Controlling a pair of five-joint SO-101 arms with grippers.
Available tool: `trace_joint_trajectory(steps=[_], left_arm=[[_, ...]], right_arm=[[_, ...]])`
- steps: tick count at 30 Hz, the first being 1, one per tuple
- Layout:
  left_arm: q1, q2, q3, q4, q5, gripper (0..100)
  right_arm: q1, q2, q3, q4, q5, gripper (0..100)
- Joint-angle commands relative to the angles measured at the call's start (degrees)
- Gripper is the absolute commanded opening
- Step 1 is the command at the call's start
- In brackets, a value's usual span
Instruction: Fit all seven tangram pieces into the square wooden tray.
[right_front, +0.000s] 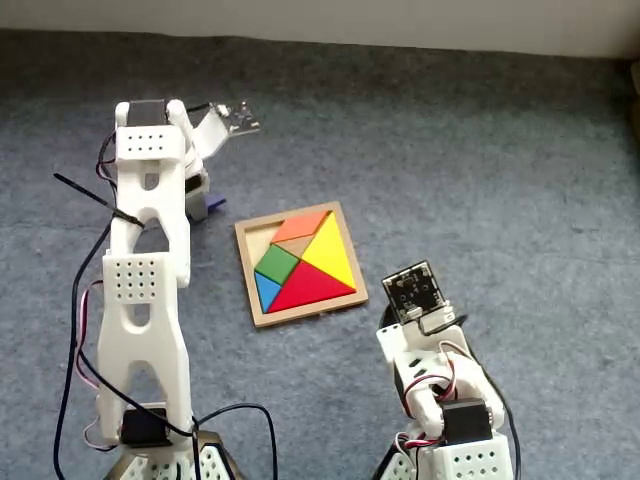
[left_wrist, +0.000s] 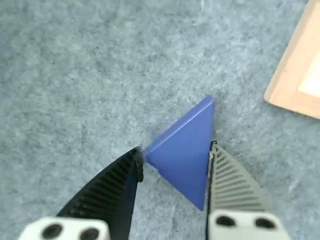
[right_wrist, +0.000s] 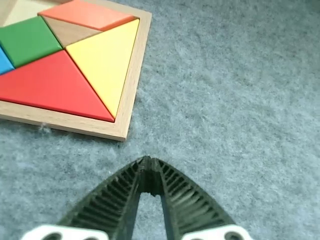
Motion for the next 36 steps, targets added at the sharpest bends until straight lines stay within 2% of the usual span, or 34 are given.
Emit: trace_joint_trajectory(steps=[1,6,12,18,22,28,36], left_arm=[[0.48,-3.74,-2.15,0.79,2.46,12],[1.19,-12.79,4.18,0.79,3.87,12],[5.05,-30.90,26.24,0.79,3.78,12],[12.62,-47.16,47.96,0.35,4.31,12],[16.48,-49.80,55.43,-2.29,14.59,12],[16.75,-48.13,59.91,-10.20,27.43,12],[16.66,-43.30,61.67,-18.11,33.76,12]], right_arm=[[-0.48,-0.92,5.76,0.40,0.70,0.6],[-0.48,-0.92,5.76,0.40,0.70,0.6],[-0.48,-0.92,5.76,0.40,0.70,0.6],[-0.48,-0.92,5.76,0.40,0.70,0.6],[-0.48,-0.92,5.76,0.40,0.70,0.6],[-0.48,-0.92,5.76,0.40,0.70,0.6],[-0.66,-0.92,5.76,0.40,0.70,0.6]])
